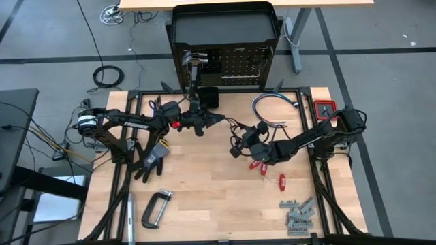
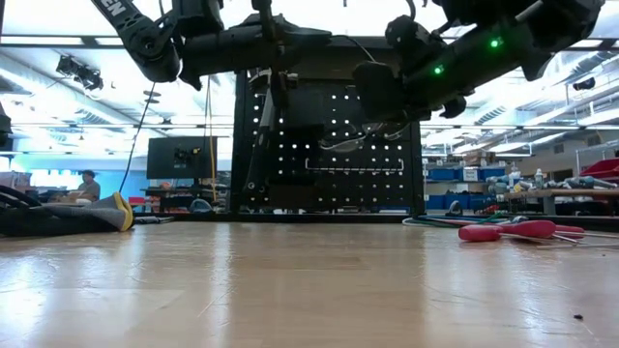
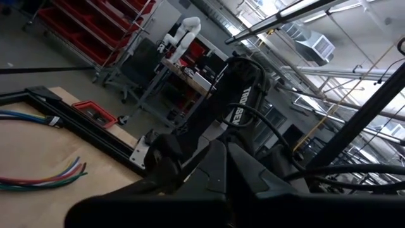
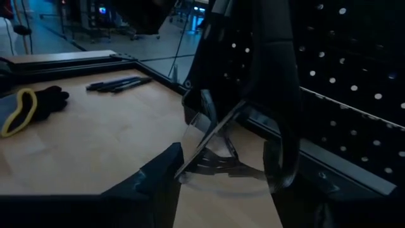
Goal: Hang tools onto peg board
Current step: Hang the safety goggles on the peg board
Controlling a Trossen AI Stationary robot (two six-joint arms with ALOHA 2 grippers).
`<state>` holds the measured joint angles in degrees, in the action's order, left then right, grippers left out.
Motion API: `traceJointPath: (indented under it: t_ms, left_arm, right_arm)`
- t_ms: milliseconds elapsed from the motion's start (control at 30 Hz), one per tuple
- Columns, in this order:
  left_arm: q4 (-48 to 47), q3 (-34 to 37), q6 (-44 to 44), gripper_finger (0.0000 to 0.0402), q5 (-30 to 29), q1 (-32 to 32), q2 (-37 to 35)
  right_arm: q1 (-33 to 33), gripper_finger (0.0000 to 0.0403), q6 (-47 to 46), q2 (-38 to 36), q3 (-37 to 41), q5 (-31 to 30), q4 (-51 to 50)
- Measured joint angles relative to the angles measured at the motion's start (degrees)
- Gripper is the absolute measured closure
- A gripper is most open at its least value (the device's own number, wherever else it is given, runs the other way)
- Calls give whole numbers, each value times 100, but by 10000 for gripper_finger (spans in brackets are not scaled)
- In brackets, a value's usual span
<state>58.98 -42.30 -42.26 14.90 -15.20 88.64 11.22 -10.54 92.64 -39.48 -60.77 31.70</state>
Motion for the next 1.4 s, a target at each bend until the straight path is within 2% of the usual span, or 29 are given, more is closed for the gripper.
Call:
traceJointPath:
  t_ms: [300, 533, 867, 1067, 1267, 1400]
  left_arm:
    - [115, 0, 406, 395, 23, -2, 0]
    - [167, 0, 886, 361, 45, -27, -7]
    - [217, 44, 1800, 347, 227, -194, -71]
    - [-203, 44, 2459, 346, 321, -270, -306]
    - [-412, -212, 3027, 348, -493, -21, -349]
    - [-1727, -631, 3508, 355, -1091, 267, -182]
  right_arm:
    - [4, 190, 5, -53, -2, 157, -21]
    - [4, 192, 2, -546, -2, 770, -344]
    - [6, 192, -627, -1702, -4, 1835, -2489]
    - [-156, 192, -755, -2336, -6, 2363, -3576]
    - [-543, 192, -705, -2170, -371, 2546, -4783]
    - [-836, 192, -313, -1690, -777, 2923, -5014]
